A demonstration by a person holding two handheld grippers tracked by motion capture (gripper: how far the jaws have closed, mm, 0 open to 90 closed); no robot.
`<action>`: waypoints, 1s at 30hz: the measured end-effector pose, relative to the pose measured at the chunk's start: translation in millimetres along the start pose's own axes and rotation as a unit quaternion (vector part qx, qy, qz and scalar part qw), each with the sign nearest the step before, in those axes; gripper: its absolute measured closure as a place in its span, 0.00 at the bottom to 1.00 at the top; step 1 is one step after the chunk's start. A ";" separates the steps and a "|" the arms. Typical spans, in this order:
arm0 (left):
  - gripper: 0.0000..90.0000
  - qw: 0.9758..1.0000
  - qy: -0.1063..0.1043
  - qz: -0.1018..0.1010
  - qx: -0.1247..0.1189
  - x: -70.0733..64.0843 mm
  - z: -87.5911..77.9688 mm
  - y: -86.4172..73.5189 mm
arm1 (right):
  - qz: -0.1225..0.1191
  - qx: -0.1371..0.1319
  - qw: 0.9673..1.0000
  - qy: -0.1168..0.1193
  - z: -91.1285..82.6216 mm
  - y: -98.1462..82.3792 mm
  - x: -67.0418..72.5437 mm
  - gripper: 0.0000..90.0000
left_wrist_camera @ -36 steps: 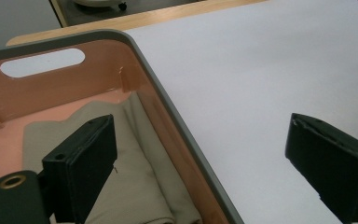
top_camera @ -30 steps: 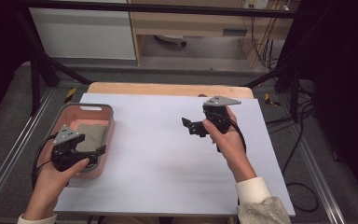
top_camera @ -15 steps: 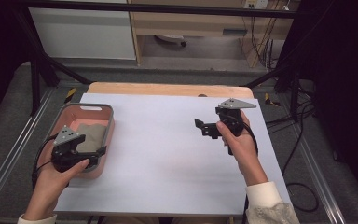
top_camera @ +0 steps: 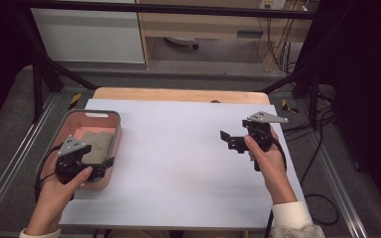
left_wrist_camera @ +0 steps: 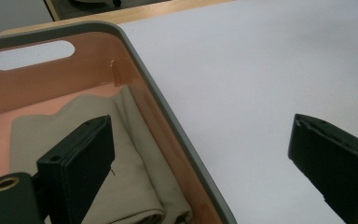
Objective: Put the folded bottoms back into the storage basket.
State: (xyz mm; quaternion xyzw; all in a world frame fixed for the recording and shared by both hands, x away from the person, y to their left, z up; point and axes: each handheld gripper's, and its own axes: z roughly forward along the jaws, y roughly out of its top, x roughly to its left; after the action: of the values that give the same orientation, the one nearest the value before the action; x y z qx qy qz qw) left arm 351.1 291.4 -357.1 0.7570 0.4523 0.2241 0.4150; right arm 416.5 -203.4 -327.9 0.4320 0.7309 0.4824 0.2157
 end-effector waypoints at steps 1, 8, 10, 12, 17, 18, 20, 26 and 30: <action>0.08 1.000 0.000 0.000 0.000 -0.1 0.0 0.0 | 0.002 0.000 1.000 -0.001 -1.7 -1.6 -1.5 0.07; 0.08 1.000 -0.002 0.001 0.001 -1.2 0.9 -0.4 | 0.011 -0.002 1.000 -0.010 -12.1 -14.4 -10.7 0.07; 0.08 1.000 -0.003 0.001 0.001 -1.5 1.3 -0.5 | 0.013 -0.002 1.000 -0.012 -15.0 -18.3 -13.3 0.07; 0.08 1.000 -0.003 0.002 0.001 -1.8 1.4 -0.5 | 0.018 -0.003 1.000 -0.014 -18.2 -22.1 -15.8 0.07; 0.08 1.000 -0.004 0.002 0.001 -2.5 1.3 -0.4 | 0.023 -0.004 1.000 -0.019 -25.2 -32.3 -20.9 0.07; 0.08 1.000 -0.004 0.002 0.001 -2.6 1.3 -0.4 | 0.024 -0.005 1.000 -0.020 -26.5 -34.6 -21.9 0.07; 0.08 1.000 -0.004 0.002 0.001 -2.8 1.3 -0.4 | 0.028 -0.005 0.999 -0.022 -28.9 -39.5 -23.9 0.07; 0.08 1.000 -0.007 0.004 0.002 -4.7 1.7 -1.1 | 0.040 -0.010 0.999 -0.026 -36.2 -52.5 -28.3 0.07; 0.08 1.000 -0.011 0.002 0.002 -4.5 2.3 -2.8 | 0.042 -0.014 0.999 -0.028 -38.5 -63.0 -28.1 0.08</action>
State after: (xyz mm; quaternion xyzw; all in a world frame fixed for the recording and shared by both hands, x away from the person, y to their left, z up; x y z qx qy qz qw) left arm 349.1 287.2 -360.5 0.7612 0.4464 0.2156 0.4181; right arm 376.6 -257.2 -369.9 0.4722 0.6992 0.4889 0.2215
